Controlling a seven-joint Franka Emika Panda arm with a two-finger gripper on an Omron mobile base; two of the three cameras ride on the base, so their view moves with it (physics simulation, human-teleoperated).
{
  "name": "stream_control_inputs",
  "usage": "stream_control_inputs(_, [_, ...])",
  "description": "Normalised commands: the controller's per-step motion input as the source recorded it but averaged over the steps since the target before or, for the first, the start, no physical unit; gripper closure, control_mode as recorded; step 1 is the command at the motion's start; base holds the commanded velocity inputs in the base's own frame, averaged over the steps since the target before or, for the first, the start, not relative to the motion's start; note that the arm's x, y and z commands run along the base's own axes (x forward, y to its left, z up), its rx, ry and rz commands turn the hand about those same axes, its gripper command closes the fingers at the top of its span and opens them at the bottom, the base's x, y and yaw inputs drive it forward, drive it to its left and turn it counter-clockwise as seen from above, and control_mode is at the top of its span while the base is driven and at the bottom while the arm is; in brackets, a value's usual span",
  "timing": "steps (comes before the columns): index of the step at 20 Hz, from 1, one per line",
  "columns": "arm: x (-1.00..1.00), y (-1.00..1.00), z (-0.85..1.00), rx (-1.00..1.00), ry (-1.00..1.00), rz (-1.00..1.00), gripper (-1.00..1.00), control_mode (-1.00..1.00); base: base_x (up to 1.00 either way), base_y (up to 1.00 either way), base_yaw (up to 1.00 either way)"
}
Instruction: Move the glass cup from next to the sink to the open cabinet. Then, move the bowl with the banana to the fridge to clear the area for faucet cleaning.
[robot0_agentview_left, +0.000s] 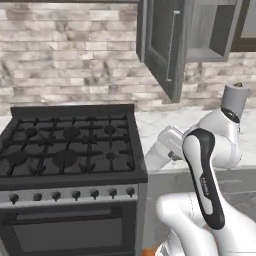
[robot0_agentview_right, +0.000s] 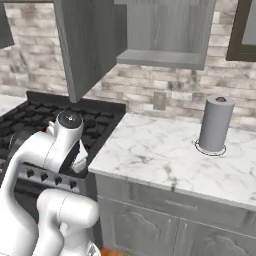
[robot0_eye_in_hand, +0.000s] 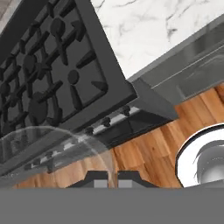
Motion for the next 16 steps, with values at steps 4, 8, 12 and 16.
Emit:
stream_control_inputs(4, [0.00, 0.00, 0.00, 0.00, 0.00, 0.00, 1.00, 1.00, 0.72, -0.35, -0.74])
stream_control_inputs(8, [0.00, 0.00, 0.00, 0.00, 0.00, 0.00, 1.00, 1.00, 0.82, -0.54, -0.66])
stream_control_inputs(12, [0.00, 0.00, 0.00, 0.00, 0.00, 0.00, 1.00, 1.00, 0.69, -0.64, -0.40])
stream_control_inputs(16, [0.00, 0.00, 0.00, 0.00, 0.00, 0.00, 1.00, 1.00, 0.24, -0.96, -0.10])
